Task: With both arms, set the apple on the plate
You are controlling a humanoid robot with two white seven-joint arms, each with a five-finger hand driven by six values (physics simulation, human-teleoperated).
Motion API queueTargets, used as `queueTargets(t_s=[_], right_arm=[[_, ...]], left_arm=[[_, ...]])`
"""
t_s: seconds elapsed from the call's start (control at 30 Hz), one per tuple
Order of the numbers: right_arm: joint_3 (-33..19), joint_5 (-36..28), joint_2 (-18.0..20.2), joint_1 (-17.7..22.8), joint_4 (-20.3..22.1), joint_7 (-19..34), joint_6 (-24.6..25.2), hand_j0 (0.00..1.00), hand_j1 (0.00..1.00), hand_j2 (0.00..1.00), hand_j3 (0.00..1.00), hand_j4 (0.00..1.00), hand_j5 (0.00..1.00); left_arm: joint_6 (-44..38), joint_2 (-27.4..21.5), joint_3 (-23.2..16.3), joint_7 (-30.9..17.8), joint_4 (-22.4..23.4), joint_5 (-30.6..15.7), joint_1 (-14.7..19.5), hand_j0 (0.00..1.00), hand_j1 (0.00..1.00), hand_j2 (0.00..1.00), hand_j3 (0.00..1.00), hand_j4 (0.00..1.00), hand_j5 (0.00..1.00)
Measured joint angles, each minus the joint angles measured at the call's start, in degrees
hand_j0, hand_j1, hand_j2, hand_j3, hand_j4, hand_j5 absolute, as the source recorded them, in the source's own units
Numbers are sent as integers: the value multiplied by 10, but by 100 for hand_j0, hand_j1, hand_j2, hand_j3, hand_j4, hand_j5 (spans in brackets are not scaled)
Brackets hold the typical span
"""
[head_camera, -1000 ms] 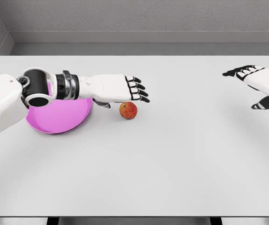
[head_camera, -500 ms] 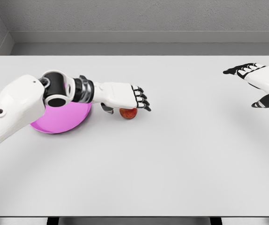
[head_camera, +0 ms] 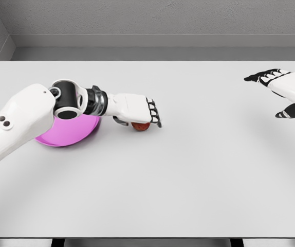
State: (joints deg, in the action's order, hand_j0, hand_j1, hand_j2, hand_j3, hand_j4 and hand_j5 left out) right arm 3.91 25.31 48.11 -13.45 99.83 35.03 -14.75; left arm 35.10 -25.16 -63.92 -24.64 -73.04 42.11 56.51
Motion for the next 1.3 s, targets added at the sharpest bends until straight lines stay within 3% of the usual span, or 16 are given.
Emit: queueTargets(t_s=[0.4, 0.63, 0.83, 1.13, 1.3], right_arm=[[1, 0, 0, 1, 0, 0, 0, 100, 100, 100, 100, 100, 100], [2, 0, 0, 0, 0, 0, 0, 100, 100, 100, 100, 100, 100], [2, 0, 0, 0, 0, 0, 0, 100, 100, 100, 100, 100, 100], [2, 0, 0, 0, 0, 0, 0, 100, 100, 100, 100, 100, 100], [3, 0, 0, 0, 0, 0, 0, 100, 100, 100, 100, 100, 100]], left_arm=[[-1, 1, -12, 0, 0, 21, -1, 67, 67, 67, 67, 67, 67], [-1, 0, -13, 0, 0, 29, -1, 40, 40, 40, 40, 40, 40], [0, -1, -11, 1, 1, 34, -1, 24, 24, 24, 24, 24, 24], [0, -8, 9, 5, -3, -11, 2, 23, 23, 23, 23, 23, 23], [0, -50, 42, 3, -26, -22, 4, 23, 23, 23, 23, 23, 23]])
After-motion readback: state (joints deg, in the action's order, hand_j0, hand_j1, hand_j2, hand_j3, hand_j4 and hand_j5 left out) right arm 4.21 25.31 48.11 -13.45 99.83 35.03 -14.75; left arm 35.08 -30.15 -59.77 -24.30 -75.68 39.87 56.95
